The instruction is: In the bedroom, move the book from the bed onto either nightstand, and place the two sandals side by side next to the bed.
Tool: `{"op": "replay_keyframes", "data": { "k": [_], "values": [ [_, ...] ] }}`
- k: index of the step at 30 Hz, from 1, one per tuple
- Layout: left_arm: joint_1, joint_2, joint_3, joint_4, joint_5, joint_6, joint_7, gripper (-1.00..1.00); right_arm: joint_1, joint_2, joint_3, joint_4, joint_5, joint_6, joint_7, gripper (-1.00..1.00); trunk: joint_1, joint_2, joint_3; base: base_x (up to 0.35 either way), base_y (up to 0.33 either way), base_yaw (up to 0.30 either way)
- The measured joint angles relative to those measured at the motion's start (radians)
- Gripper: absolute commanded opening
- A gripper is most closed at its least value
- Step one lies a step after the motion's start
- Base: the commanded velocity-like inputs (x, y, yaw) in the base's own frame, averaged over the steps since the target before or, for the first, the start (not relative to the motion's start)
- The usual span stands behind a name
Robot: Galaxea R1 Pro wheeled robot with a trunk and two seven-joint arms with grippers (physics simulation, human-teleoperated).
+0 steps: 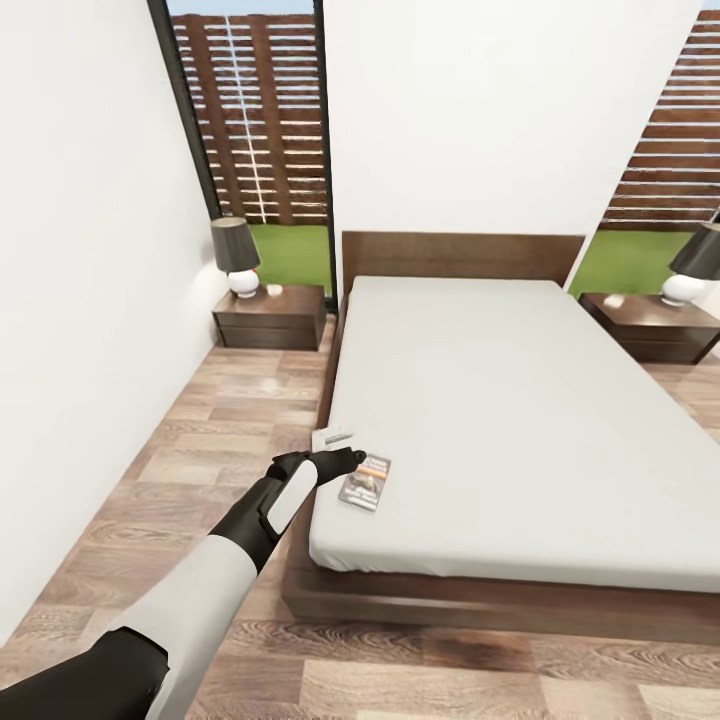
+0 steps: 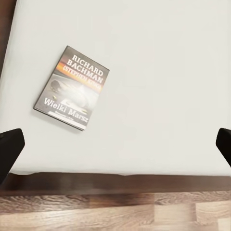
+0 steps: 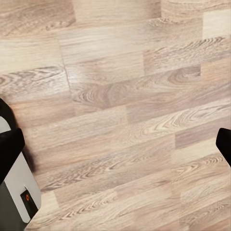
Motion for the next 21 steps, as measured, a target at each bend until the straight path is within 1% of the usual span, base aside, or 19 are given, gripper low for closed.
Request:
{"op": "replay_keyframes", "data": {
  "k": [18, 21],
  "values": [
    [0.0, 0.0, 0.0, 0.001, -0.001, 0.001, 0.0, 1.0, 0.0, 0.002, 0.0, 0.001, -0.001, -0.007, 0.0, 1.0, 0.0, 0.0, -0.028, 0.0, 0.0, 0.0],
    [0.0, 0.0, 0.0, 0.0, -0.001, 0.001, 0.0, 1.0, 0.0, 0.002, 0.0, 0.002, -0.001, -0.008, 0.0, 1.0, 0.0, 0.0, -0.033, 0.128, -0.019, 0.0]
  ]
}}
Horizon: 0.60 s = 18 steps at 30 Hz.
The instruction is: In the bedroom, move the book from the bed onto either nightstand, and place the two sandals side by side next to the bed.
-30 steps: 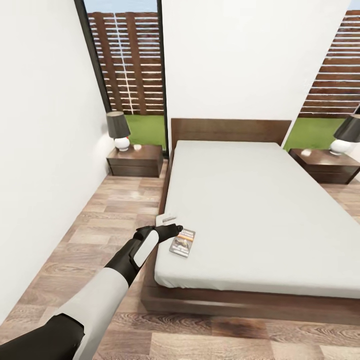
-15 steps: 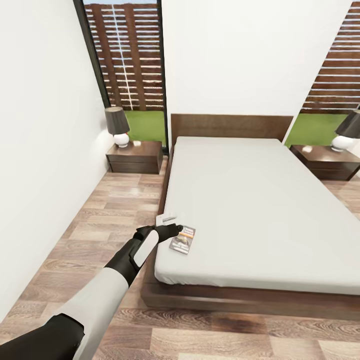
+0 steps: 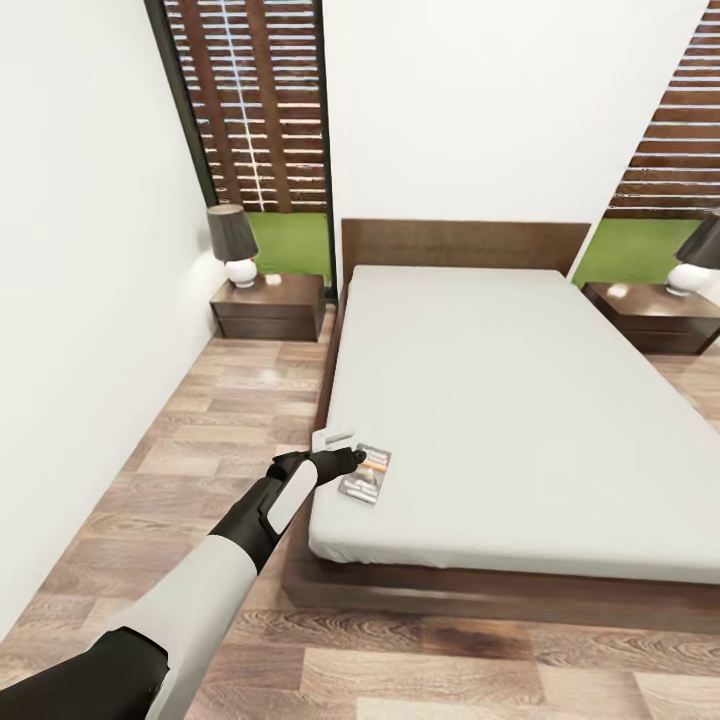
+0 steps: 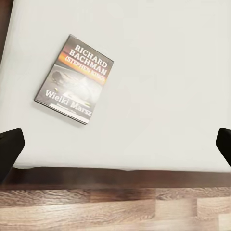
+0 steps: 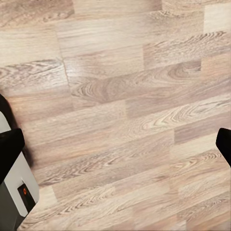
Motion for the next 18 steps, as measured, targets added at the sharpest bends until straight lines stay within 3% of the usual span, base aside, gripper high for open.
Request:
{"op": "replay_keyframes", "data": {
  "k": [10, 18],
  "values": [
    [0.0, 0.0, 0.0, 0.0, 0.0, 0.0, 0.0, 1.0, 0.0, 0.002, 0.0, 0.0, 0.001, -0.001, 0.0, 1.0, 0.0, 0.0, -0.016, 0.131, -0.029, 0.0],
    [0.0, 0.0, 0.0, 0.001, 0.001, -0.001, 0.0, 1.0, 0.0, 0.006, 0.0, 0.0, 0.001, -0.001, 0.0, 1.0, 0.0, 0.0, -0.028, 0.267, -0.057, 0.0]
  ]
}}
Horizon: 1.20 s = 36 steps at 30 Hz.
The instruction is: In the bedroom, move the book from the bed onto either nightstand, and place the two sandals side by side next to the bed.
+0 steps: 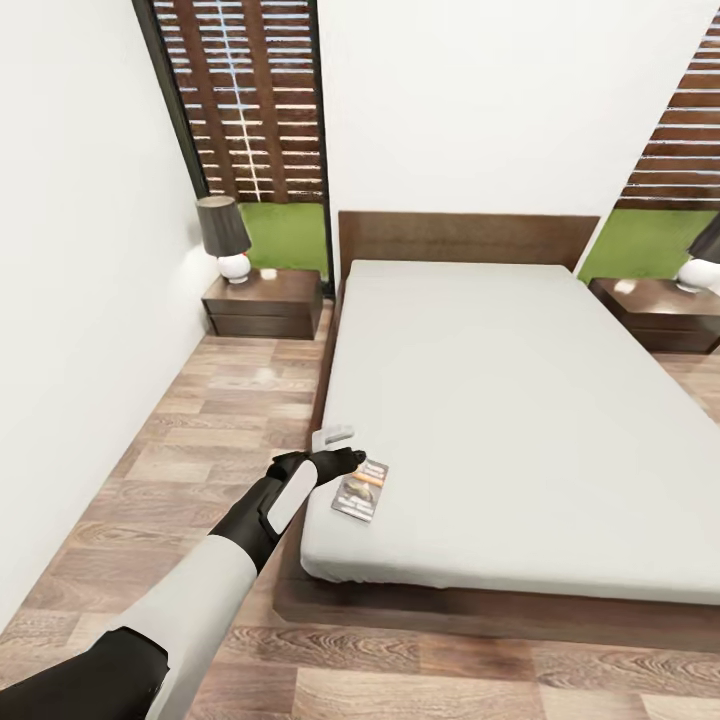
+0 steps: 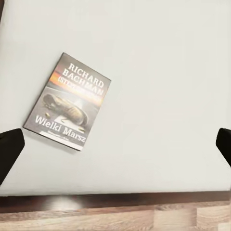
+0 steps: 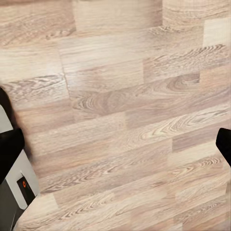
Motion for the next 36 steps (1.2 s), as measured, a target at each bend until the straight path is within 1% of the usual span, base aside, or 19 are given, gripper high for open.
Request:
{"op": "replay_keyframes", "data": {
  "k": [9, 13, 36],
  "values": [
    [0.0, 0.0, 0.0, 0.0, -0.001, 0.0, 0.0, 1.0, 0.0, 0.0, 0.0, 0.0, 0.0, 0.0, 0.0, 1.0, 0.0, 0.0, -0.014, 0.29, -0.018, 0.0],
    [0.0, 0.0, 0.0, 0.0, -0.002, 0.0, 0.0, 1.0, 0.0, 0.0, 0.0, 0.0, 0.0, 0.0, 0.0, 1.0, 0.0, 0.0, -0.02, 0.172, -0.001, 0.0],
    [0.0, 0.0, 0.0, 0.0, -0.001, 0.0, 0.0, 1.0, 0.0, 0.0, 0.0, 0.0, 0.0, 0.0, 0.0, 1.0, 0.001, 0.0, -0.057, 0.011, 0.0, 0.0]
  ]
}}
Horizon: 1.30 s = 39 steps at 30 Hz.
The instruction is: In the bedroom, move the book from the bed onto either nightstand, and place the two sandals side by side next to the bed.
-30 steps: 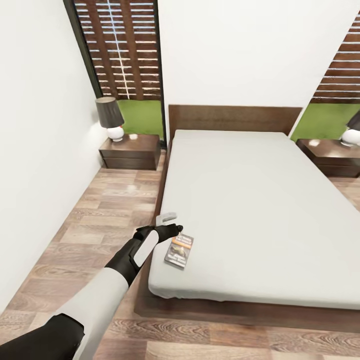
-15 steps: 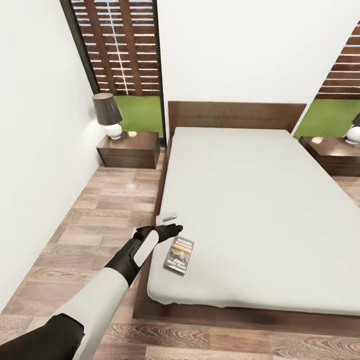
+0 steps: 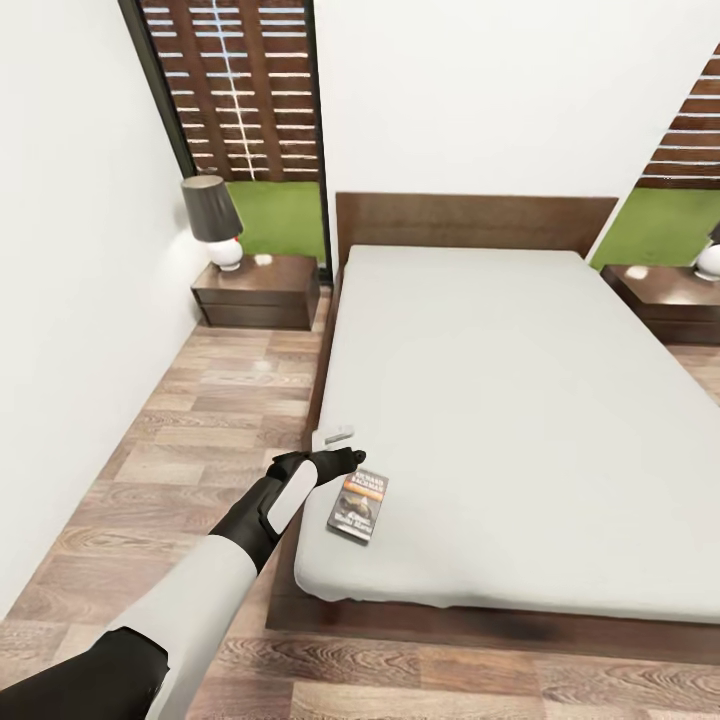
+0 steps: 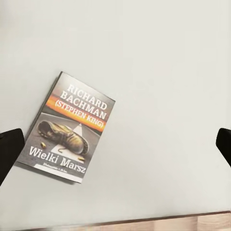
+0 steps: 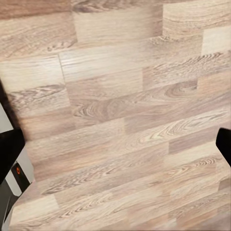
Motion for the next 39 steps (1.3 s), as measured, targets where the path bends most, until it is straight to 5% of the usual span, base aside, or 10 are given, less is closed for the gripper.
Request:
{"op": "replay_keyframes", "data": {
  "k": [39],
  "values": [
    [0.0, 0.0, 0.0, 0.0, 0.0, 0.0, 0.0, 1.0, 0.0, 0.0, 0.0, 0.0, 0.0, -0.001, 0.0, 1.0, 0.0, 0.0, -0.061, 0.0, 0.0, 0.0]
  ]
}}
